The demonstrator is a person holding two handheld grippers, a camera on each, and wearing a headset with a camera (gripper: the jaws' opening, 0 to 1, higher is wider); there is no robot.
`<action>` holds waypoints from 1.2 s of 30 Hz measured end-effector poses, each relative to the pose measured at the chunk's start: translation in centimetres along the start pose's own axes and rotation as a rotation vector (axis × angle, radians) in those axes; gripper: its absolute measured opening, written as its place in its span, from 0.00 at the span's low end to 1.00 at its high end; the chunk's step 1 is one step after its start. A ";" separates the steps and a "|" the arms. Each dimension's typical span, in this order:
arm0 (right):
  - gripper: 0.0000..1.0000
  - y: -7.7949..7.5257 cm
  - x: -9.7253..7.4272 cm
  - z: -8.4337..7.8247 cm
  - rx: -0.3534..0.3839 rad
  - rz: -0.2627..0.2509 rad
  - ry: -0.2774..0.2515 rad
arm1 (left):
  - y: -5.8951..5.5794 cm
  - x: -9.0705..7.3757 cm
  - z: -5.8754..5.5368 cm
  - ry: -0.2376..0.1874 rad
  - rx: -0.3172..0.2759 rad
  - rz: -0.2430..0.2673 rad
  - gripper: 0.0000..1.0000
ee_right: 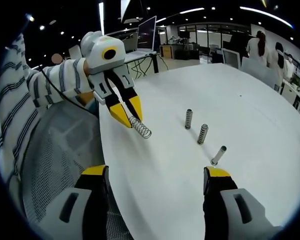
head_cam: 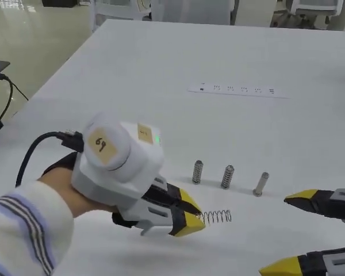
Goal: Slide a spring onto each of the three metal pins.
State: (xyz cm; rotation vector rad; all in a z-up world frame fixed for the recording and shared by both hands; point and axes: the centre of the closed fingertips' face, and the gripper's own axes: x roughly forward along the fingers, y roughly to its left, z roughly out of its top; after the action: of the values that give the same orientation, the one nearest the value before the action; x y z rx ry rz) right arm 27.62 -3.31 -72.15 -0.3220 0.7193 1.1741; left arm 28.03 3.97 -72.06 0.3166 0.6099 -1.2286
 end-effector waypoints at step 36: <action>0.44 1.3 2.5 2.4 -0.209 0.116 0.011 | -1.1 -0.2 1.6 -0.083 0.049 -0.037 0.03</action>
State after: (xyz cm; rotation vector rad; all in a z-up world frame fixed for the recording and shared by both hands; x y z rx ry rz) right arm 27.74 0.37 -71.85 -0.4667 0.6321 1.3623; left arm 27.40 2.92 -70.53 0.2951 0.5172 -1.2871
